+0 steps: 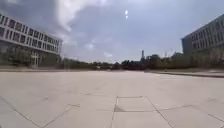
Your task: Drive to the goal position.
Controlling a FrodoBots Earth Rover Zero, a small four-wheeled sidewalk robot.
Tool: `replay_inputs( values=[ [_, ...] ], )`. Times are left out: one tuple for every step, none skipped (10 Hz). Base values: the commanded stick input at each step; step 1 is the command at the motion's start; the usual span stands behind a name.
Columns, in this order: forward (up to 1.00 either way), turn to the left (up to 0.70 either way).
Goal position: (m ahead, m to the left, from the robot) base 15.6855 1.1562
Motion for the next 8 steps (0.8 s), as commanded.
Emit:
replay_inputs(
  values=[
    [0.7, 0.0],
    [0.7, 0.0],
    [0.7, 0.0],
    [0.7, 0.0],
    [0.7, 0.0],
    [0.7, 0.0],
    [0.7, 0.0],
    [0.7, 0.0]
  ],
)
